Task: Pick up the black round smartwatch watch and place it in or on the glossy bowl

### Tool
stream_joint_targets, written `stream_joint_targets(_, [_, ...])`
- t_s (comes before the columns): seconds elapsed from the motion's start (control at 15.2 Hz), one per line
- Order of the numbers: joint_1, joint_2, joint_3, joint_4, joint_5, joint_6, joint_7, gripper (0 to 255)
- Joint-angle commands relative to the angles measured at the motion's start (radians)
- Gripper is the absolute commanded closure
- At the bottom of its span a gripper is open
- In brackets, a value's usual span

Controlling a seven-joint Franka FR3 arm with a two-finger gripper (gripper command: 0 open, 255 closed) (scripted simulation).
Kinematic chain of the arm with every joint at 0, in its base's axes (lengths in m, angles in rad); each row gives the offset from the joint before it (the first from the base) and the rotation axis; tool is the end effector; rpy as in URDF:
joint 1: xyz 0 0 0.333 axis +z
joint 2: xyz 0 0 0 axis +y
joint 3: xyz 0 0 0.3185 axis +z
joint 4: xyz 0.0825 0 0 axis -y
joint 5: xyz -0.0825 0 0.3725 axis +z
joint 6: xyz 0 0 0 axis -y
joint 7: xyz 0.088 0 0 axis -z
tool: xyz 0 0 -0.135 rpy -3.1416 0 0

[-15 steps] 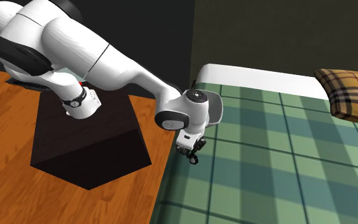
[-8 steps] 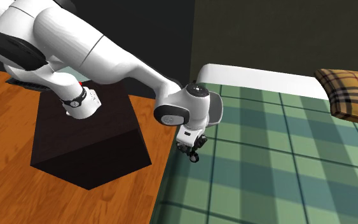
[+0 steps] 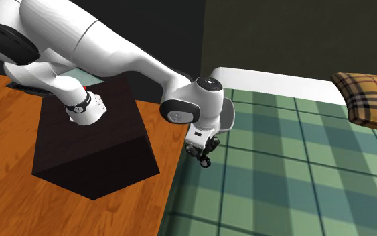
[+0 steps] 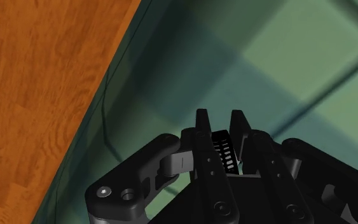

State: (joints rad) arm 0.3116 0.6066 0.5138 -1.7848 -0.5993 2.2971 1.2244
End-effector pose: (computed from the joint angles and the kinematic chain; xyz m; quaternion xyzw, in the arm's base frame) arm 0.4755 0.4454 0.2318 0.9960 -0.0376 0.0743 0.0331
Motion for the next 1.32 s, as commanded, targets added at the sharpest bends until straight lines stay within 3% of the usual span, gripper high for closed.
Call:
stream_joint_targets(0.0, [-0.007, -0.019, 0.01, -0.001, 0.014, -0.016, -0.01, 255])
stream_joint_targets(1.25, [-0.051, -0.159, 0.08, 0.054, 0.129, -0.186, -0.103, 255])
